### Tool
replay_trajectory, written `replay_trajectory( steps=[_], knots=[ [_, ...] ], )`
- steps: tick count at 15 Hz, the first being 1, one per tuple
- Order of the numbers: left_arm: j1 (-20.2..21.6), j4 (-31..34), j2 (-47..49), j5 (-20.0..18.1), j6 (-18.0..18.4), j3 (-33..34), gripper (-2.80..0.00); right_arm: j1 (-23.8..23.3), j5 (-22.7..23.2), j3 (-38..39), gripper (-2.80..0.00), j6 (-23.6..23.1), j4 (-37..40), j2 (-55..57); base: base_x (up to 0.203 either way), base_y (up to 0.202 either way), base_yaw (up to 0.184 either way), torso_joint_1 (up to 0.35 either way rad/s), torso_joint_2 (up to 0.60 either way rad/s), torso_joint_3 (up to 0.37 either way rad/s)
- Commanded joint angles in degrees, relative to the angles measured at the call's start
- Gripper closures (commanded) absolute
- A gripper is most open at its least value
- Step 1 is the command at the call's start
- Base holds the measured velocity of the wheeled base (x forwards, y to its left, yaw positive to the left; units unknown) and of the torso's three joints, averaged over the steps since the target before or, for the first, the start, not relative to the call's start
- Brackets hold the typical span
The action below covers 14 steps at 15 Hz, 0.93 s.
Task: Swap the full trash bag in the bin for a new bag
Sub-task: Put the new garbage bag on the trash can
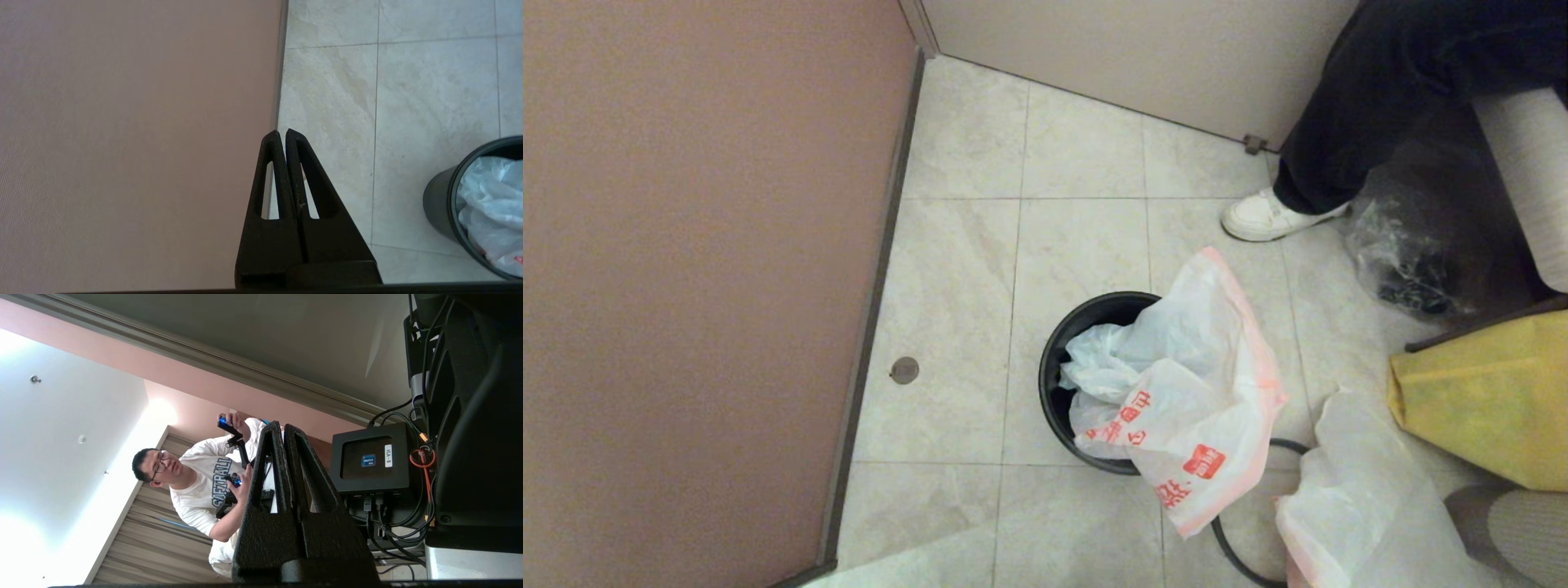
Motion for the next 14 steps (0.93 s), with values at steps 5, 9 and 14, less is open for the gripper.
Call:
replay_trajectory(
  steps=[5,9,14],
  knots=[
    [0.1,-8.2,0.7,-0.6,-0.3,5.3,0.0,0.3,0.9,0.0,0.0,-0.1,0.3,-0.5,0.0,0.0,0.0,0.0,0.0,0.0],
    [0.4,-8.5,1.1,-0.6,-0.2,5.4,0.0,0.3,1.3,-0.6,0.0,-0.1,0.3,-0.3,0.0,0.0,0.0,0.0,0.0,0.0],
    [0.8,-17.0,2.9,-0.6,-0.1,9.0,0.0,2.4,1.3,-2.8,0.0,0.0,0.3,2.6,0.0,0.0,0.0,0.0,0.0,0.0]
  ],
)
